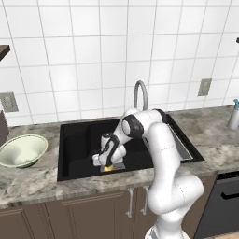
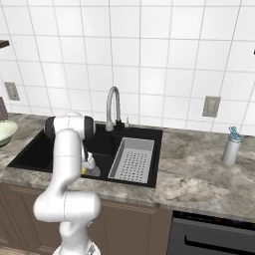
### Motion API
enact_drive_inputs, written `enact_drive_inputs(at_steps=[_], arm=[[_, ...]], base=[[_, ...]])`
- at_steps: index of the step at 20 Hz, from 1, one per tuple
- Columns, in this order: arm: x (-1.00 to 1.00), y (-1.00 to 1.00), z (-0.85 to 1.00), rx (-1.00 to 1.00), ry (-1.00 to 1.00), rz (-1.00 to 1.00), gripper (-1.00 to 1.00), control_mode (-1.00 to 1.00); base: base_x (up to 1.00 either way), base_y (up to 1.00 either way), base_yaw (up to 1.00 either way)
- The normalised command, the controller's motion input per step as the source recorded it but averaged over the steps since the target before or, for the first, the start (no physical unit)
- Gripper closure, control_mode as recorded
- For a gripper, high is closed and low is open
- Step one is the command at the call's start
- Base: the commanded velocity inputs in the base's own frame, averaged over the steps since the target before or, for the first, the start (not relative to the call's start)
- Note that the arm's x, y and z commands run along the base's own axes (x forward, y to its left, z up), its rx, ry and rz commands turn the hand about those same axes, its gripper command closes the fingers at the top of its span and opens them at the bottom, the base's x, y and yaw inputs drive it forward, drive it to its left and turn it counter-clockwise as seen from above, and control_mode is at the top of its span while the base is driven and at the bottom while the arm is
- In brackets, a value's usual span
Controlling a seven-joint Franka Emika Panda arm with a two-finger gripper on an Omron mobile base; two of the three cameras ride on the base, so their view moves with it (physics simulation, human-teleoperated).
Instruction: Pick the potato from the sink and place it in the bowl. Then pick the bowl and place it in the microwave. Then close the microwave door and press the start button.
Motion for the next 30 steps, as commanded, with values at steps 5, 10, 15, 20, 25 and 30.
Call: enact_drive_inputs(at_steps=[5, 10, 15, 20, 25, 30], arm=[[-0.09, 0.0, 0.67, 0.12, 0.0, 0.04, 1.0, -1.0], [-0.19, 0.0, 0.99, 0.07, -0.01, 0.02, 1.0, -1.0], [-0.21, 0.24, 1.0, 0.01, -0.1, 0.02, 1.0, -1.0], [-0.21, 0.69, 1.0, 0.0, -0.07, 0.0, 1.0, -1.0], [-0.3, 0.8, 1.0, 0.0, -0.04, 0.01, 1.0, -1.0], [-0.15, 0.52, 1.0, 0.01, -0.01, 0.0, 1.0, -1.0]], base=[[0.0, 0.0, 0.0], [0.0, 0.0, 0.0], [0.0, 0.0, 0.0], [0.0, 0.0, 0.0], [0.0, 0.0, 0.0], [0.0, 0.0, 0.0]])
